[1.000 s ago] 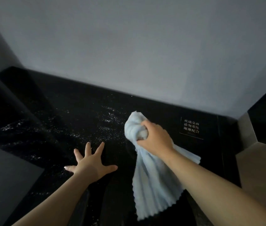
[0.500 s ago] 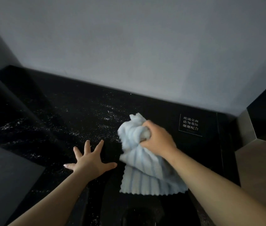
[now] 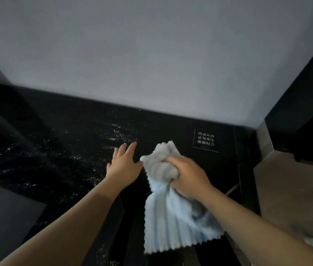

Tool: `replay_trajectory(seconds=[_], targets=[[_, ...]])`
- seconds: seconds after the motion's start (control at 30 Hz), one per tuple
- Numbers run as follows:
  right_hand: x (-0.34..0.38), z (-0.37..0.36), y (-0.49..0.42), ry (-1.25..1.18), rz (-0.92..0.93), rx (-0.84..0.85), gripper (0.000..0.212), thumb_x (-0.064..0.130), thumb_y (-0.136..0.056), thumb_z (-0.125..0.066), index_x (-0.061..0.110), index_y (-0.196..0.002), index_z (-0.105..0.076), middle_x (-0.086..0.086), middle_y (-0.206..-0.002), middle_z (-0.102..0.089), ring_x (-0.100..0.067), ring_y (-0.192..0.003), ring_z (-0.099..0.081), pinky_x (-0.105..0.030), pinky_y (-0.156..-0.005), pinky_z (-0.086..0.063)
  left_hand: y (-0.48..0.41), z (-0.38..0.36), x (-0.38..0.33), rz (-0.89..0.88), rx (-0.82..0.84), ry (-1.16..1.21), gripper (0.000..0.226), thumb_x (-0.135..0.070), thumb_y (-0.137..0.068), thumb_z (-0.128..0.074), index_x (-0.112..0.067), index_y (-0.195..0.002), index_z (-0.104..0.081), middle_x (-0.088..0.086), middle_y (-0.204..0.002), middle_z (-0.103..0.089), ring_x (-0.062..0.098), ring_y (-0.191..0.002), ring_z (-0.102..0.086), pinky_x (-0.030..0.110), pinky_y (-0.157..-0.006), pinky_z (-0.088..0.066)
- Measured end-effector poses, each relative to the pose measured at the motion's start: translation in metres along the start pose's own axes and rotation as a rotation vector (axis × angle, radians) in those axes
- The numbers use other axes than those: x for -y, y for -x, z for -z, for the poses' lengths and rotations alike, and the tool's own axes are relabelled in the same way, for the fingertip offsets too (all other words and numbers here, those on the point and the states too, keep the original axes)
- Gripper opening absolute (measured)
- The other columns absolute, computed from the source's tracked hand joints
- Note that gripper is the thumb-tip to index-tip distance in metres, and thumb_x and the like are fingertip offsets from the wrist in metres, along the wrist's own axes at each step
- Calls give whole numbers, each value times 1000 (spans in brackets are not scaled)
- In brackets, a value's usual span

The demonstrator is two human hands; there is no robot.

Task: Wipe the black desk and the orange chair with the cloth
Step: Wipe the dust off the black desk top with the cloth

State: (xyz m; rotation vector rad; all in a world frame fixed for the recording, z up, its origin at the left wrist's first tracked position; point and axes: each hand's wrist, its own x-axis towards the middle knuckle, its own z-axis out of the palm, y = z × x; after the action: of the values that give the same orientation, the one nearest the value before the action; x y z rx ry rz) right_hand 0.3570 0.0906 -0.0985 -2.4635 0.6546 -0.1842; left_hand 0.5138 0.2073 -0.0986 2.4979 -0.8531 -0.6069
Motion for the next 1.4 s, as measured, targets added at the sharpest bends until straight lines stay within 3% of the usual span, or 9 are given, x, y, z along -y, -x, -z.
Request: replay_trajectory(seconds=[0.17, 0.33, 0.6, 0.73, 0.83, 1.03, 1.17, 1.27, 1.4], targets=[[-74, 78, -17, 103, -294, -476, 35, 25, -76, -60, 24, -111, -57, -10, -122, -57, -38, -108, -53, -48, -87, -47, 0, -28, -29, -140, 142, -175, 65, -33, -96, -44, -28, -150, -8, -2, -159, -3, 24, -146, 6, 51, -117, -12], [-134, 81, -11, 267, -694, -84, 85, 58, -74, -62, 23, -141, -22, -4, -150, -23, -38, -133, -24, -53, -102, -29, 4, -63, -36, -166, 287, -411, 79, -53, -90, -47, -29, -150, -1, -1, -159, 6, 27, -145, 10, 52, -115, -7], [-73, 33, 31, 63, -147, 83, 32, 51, -57, -57, 28, -75, -43, 9, -71, -52, -17, -71, -54, -32, -61, -42, 7, -72, -19, -231, 143, -406, 79, -63, -85, -45, -35, -149, -7, -6, -158, 0, 22, -146, 6, 45, -116, -5], [-100, 50, 15, 56, -224, -301, 54, 53, -64, -62, 29, -111, -50, 2, -122, -56, -25, -110, -53, -47, -86, -46, 8, -70, -19, -235, 148, -402, 81, -66, -84, -44, -35, -149, -6, -6, -158, 1, 21, -145, 6, 45, -116, -5], [-113, 59, -7, 310, -656, -107, 88, 61, -75, -59, 23, -143, -19, -3, -156, -7, -34, -140, -14, -56, -106, -26, 7, -68, -20, -234, 154, -391, 82, -67, -83, -45, -36, -149, -7, -7, -158, 1, 21, -145, 7, 44, -116, -4], [-73, 9, -15, 282, 57, -33, 52, 42, -71, -61, 31, -121, -50, 6, -131, -50, -31, -109, -52, -38, -79, -42, 6, -69, -18, -243, 125, -351, 79, -63, -83, -47, -37, -148, -10, -8, -158, -3, 19, -145, 6, 42, -116, -1], [-110, 45, -39, 285, -279, -437, 46, 41, -74, -56, 31, -119, -51, 2, -133, -49, -34, -115, -49, -45, -85, -46, 7, -69, -16, -247, 130, -363, 82, -68, -82, -46, -37, -148, -9, -9, -158, -1, 18, -145, 8, 41, -116, 2], [-131, 53, -47, 364, -616, -175, 65, 47, -84, -53, 32, -141, -26, 1, -155, -14, -36, -135, -23, -54, -99, -31, 6, -69, -17, -247, 137, -349, 82, -68, -81, -47, -37, -148, -10, -9, -158, -2, 18, -145, 8, 42, -116, 2], [-102, 29, -25, 458, -338, -167, 48, 35, -85, -51, 27, -131, -43, 0, -145, -39, -35, -121, -44, -45, -91, -38, 6, -69, -16, -255, 125, -375, 80, -67, -83, -44, -37, -148, -9, -8, -158, -1, 19, -145, 7, 42, -116, 2]])
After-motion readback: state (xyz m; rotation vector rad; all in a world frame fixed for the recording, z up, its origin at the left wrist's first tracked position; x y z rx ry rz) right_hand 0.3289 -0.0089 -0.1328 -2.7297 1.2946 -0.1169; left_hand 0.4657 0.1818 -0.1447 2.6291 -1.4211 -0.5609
